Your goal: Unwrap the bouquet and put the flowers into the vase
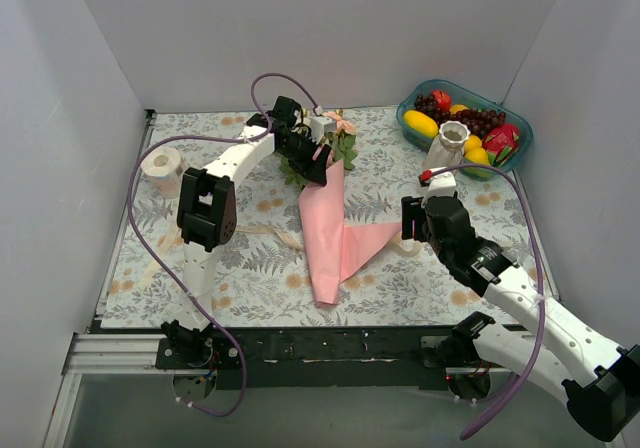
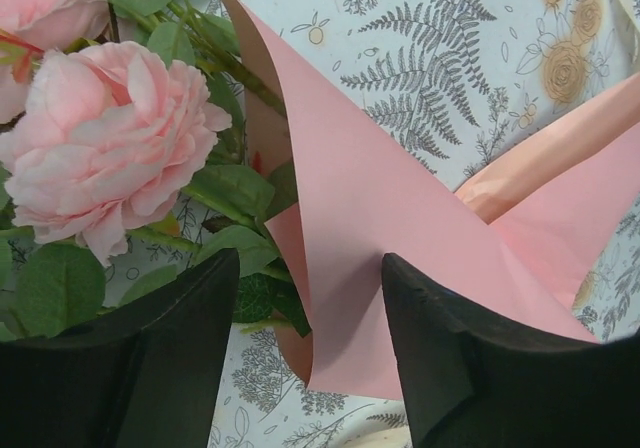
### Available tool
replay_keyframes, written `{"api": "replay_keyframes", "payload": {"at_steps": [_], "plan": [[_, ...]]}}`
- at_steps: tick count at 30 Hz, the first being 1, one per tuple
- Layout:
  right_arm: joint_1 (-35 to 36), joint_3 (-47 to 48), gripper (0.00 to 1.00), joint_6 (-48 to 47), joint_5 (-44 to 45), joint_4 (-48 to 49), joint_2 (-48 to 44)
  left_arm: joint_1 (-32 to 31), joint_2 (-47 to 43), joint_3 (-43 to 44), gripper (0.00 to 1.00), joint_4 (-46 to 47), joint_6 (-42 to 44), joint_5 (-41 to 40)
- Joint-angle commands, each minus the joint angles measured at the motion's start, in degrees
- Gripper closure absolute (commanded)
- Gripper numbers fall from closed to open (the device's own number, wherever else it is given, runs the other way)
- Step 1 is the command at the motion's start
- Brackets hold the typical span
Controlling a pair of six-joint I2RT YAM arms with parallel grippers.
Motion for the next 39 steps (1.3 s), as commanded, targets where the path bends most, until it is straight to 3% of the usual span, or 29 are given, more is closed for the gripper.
{"api": "replay_keyframes", "payload": {"at_steps": [1, 3, 5, 7, 8, 9, 15, 23, 31, 33, 35, 39], "plan": [[0.32, 2.52, 0.28, -0.63, -0.74, 3.04, -1.54, 0.11, -3.37, -0.74, 0.41, 2.38, -0.07, -2.24], [0.32, 2.26, 0.28, -0.54, -0.65, 3.13, -1.80, 0.11, -4.07, -1.71, 0.45, 2.21, 0.46, -1.71], [0.32, 2.17, 0.28, -0.45, -0.57, 2.95, -1.89, 0.11, -4.07, -1.71, 0.58, 1.42, 0.81, -0.84], [0.32, 2.17, 0.28, -0.45, -0.22, 2.86, -1.98, 0.11, -3.64, -1.54, 0.75, -0.33, 1.60, -0.13], [0.32, 2.17, 0.28, -0.37, -0.13, 2.69, -1.98, 0.11, -3.37, -1.28, 0.94, -0.95, 1.69, 0.22], [0.32, 2.17, 0.28, -0.37, 0.05, 2.69, -1.98, 0.11, -3.20, -0.84, 1.00, -2.00, 1.95, 0.31], [0.32, 2.09, 0.28, -0.10, -0.13, 2.86, -2.06, 0.11, -4.07, 0.74, 1.00, -3.15, 1.52, 0.66], [0.32, 2.35, 0.29, 0.07, -0.57, 3.22, -2.15, 0.11, -4.42, 13.05, 1.00, -7.28, -1.55, 2.42], [0.23, 1.65, 0.29, 0.34, -0.57, 2.16, -3.65, 0.11, -11.00, 7.18, 1.00, -6.49, -0.87, 2.86], [0.32, 1.73, 0.28, 0.42, -0.83, 1.90, -4.08, 0.20, -11.98, 1.06, 0.69, -7.28, 1.68, 3.39], [0.32, 1.56, 0.26, 0.34, -1.44, 1.81, -4.61, 0.55, -12.25, -2.22, 0.46, -8.59, 4.76, 5.04], [0.32, 1.47, 0.26, 0.34, -1.97, 1.28, -4.88, 2.39, -12.86, -7.85, 0.36, -6.24, 6.53, 9.17]]}}
